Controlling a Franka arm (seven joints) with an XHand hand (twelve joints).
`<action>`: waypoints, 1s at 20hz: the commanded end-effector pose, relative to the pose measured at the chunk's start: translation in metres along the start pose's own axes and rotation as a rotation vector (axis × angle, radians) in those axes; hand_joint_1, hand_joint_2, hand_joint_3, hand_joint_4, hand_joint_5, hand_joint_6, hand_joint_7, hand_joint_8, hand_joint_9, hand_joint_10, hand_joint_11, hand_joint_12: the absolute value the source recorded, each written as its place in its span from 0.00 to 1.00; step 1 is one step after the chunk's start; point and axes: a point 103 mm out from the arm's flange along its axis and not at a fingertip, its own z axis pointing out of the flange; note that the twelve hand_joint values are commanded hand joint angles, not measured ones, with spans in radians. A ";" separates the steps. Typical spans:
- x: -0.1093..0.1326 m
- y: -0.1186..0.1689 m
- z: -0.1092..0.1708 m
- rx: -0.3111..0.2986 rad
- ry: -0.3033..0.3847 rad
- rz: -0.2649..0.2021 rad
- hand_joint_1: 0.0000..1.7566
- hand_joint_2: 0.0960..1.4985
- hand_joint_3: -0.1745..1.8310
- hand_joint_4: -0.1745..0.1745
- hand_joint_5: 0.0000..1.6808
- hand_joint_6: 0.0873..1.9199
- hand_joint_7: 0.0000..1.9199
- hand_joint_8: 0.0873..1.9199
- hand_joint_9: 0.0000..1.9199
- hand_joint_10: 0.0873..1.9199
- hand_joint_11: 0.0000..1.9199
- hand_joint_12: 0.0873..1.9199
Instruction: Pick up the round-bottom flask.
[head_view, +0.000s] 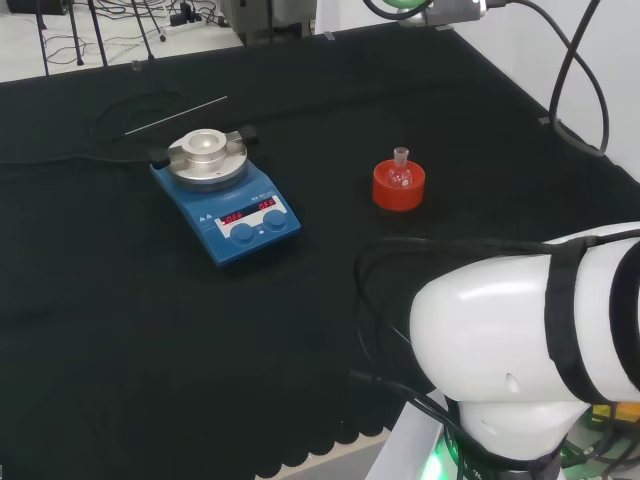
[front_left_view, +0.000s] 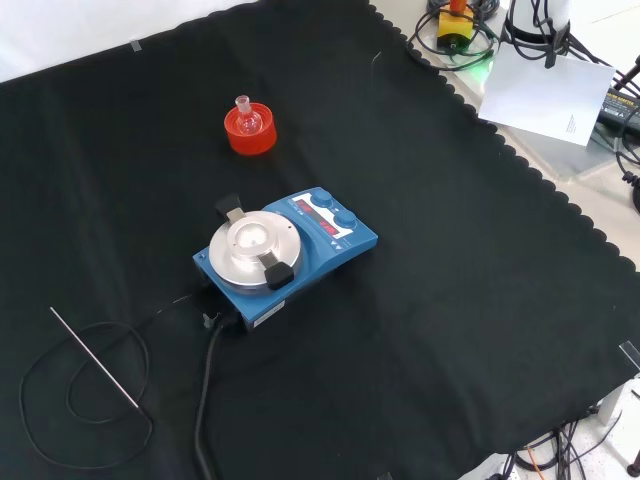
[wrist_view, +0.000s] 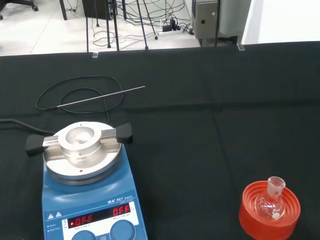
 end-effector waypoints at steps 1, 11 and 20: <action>0.001 0.000 0.000 -0.011 -0.009 0.000 0.16 0.71 0.33 0.43 0.24 0.00 0.11 0.28 0.14 0.33 0.01 0.68; 0.024 0.005 0.006 -0.010 -0.017 0.004 0.08 0.81 0.27 0.45 0.23 0.00 0.10 0.27 0.12 0.33 0.00 0.68; -0.048 0.031 0.044 0.040 0.036 0.088 0.09 0.82 0.25 0.44 0.24 0.00 0.10 0.27 0.12 0.33 0.00 0.68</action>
